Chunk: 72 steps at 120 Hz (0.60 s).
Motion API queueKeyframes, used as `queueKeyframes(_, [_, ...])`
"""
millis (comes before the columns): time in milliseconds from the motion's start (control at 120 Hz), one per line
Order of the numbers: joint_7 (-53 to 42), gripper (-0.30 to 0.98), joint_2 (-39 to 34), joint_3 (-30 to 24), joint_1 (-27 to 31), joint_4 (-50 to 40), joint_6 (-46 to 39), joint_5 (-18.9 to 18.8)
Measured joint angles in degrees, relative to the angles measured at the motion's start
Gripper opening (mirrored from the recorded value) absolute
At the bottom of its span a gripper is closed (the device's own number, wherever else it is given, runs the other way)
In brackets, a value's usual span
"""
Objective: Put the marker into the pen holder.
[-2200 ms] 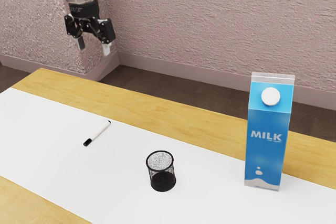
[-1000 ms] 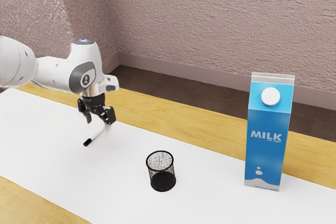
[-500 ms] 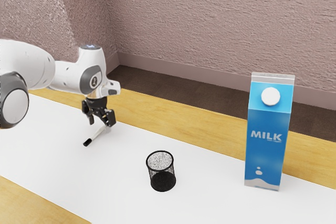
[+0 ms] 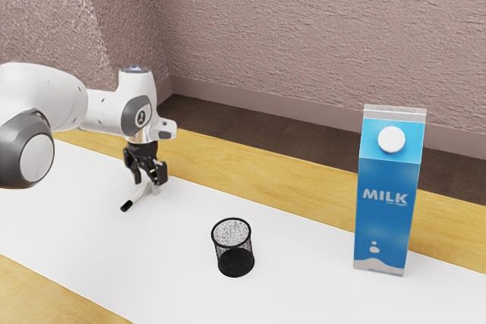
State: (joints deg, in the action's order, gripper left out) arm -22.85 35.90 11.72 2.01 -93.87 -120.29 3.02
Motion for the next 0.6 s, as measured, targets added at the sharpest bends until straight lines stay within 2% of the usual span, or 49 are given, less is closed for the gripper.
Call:
queueKeyframes(158, [-0.84,0.4,0.01,-0.03,0.01,0.09,0.18,0.17])
queueKeyframes(600, [-2.29,0.12,0.04,-0.02,0.0,0.15,0.09,0.16])
